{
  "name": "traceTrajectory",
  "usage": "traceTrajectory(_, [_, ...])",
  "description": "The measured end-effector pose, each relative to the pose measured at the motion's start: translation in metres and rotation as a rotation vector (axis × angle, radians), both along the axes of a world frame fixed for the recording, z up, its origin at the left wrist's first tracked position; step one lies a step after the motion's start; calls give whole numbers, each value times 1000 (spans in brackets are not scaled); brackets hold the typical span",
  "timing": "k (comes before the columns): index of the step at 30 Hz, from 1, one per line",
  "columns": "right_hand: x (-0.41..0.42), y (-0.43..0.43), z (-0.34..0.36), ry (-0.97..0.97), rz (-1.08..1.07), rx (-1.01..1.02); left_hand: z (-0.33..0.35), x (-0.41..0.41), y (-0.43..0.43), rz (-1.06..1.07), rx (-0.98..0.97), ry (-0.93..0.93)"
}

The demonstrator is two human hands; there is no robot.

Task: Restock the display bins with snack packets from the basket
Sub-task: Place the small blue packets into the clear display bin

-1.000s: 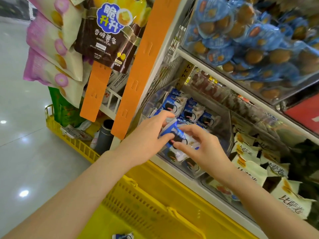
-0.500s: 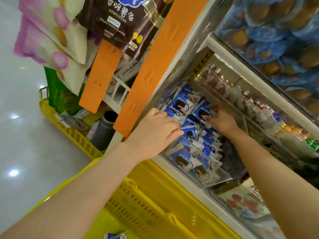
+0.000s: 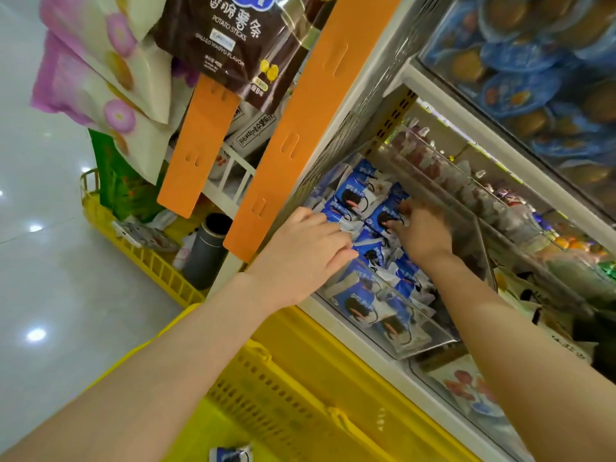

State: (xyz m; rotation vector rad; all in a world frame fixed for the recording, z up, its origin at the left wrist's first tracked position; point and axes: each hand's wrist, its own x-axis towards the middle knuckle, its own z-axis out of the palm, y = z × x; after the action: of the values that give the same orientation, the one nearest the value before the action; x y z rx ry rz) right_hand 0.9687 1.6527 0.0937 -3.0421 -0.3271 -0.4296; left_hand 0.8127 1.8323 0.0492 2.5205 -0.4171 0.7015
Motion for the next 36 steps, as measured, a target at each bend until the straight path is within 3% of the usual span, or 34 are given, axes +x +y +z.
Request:
traceTrajectory(8, [-110,-10,0,87,250,280,2,-11,-6,51,-6,37])
traceTrajectory(11, [-159,-27,-14,124,296,176,2,-22,-14,80,14,33])
traceTrajectory(13, [-180,-38,-24,60,333,28,2,-30,-19,62,18,67])
traceTrajectory(15, [-197,-49,-34,-23,360,12,0,-40,-26,33,5,103])
traceTrajectory(18, [-223,-64,-57,-106,387,175,-9,-62,-40,0,-32,72])
traceTrajectory(20, [-242,-72,-83,-63,403,291,-27,-78,-50,-9,-61,61])
traceTrajectory(24, [-269,-82,-153,176,319,359,-98,-100,-64,4,-69,327])
traceTrajectory(30, [-282,-98,-269,757,118,157,-218,-119,-60,7,103,874])
traceTrajectory(36, [-293,-101,-338,1129,-141,176,-292,-112,-63,-12,71,1136])
